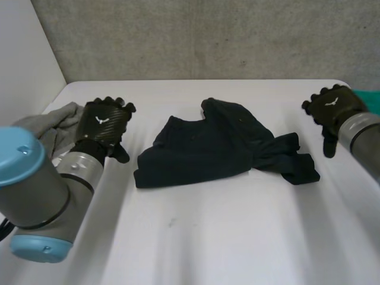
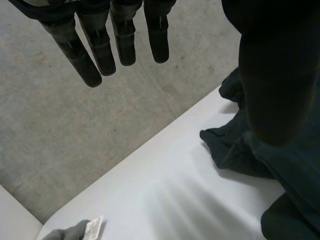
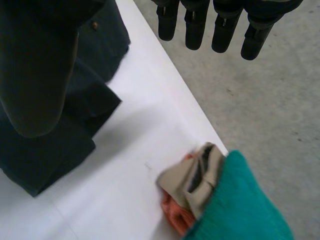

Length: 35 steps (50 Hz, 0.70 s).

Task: Fold the laundry.

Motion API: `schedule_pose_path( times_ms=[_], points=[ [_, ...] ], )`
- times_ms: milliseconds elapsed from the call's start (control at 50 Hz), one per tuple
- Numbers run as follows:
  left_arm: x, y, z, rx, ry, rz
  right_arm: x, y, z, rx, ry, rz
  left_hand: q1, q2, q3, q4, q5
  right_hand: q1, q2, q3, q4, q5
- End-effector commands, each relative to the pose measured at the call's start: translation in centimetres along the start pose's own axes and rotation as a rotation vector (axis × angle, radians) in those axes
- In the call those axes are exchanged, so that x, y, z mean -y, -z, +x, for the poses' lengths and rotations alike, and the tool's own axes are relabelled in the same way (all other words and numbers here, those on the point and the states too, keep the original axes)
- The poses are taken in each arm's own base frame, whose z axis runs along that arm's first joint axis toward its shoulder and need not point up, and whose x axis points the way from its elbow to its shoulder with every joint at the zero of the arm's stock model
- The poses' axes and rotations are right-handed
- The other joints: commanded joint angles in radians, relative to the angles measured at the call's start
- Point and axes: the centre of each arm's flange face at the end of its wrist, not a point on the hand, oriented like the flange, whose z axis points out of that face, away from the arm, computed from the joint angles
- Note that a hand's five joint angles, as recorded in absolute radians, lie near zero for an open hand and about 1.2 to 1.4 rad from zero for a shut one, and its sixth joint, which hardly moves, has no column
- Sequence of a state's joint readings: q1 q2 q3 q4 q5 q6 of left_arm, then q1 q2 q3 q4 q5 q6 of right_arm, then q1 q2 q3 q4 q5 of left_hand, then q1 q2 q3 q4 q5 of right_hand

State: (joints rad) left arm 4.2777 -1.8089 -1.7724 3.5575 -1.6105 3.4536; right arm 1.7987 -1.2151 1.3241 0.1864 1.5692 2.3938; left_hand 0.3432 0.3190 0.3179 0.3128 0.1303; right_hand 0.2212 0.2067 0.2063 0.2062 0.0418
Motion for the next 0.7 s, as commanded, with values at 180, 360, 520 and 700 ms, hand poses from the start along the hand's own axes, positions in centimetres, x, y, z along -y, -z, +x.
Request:
schedule_pose_path(
  times_ms=[180,360,520,700],
  points=[
    [-2.0,-0.2,0.3,-0.067,0.176,-0.267,4.7,-0.4,-2.5,0.177,0.139,0.261,-0.009,0.015,0.016,0.021,0.029,-0.047,-0.032,-0.032,-0.032,-0.042],
    [-3.9,-2.0,2.1,-0.042,0.235,-0.34,0.5,-7.1,-5.5,0.205,0.213,0.196,0.134,0.159,0.16,0.165,0.173,-0.047,-0.032,-0.032,-0.032,-0.042],
    [-5.3,-2.9,4.8,-0.08,0.247,-0.416,-2.5,-9.5,-6.9,0.255,0.244,0.069,0.313,0.337,0.338,0.343,0.351,-0.047,-0.032,-0.032,-0.032,-0.042],
    [-3.7,-4.8,3.6,0.015,0.244,-0.37,-3.3,-10.8,-6.8,0.235,0.15,0.059,1.053,1.077,1.078,1.083,1.091,1.175,1.19,1.19,1.19,1.18]
  ],
)
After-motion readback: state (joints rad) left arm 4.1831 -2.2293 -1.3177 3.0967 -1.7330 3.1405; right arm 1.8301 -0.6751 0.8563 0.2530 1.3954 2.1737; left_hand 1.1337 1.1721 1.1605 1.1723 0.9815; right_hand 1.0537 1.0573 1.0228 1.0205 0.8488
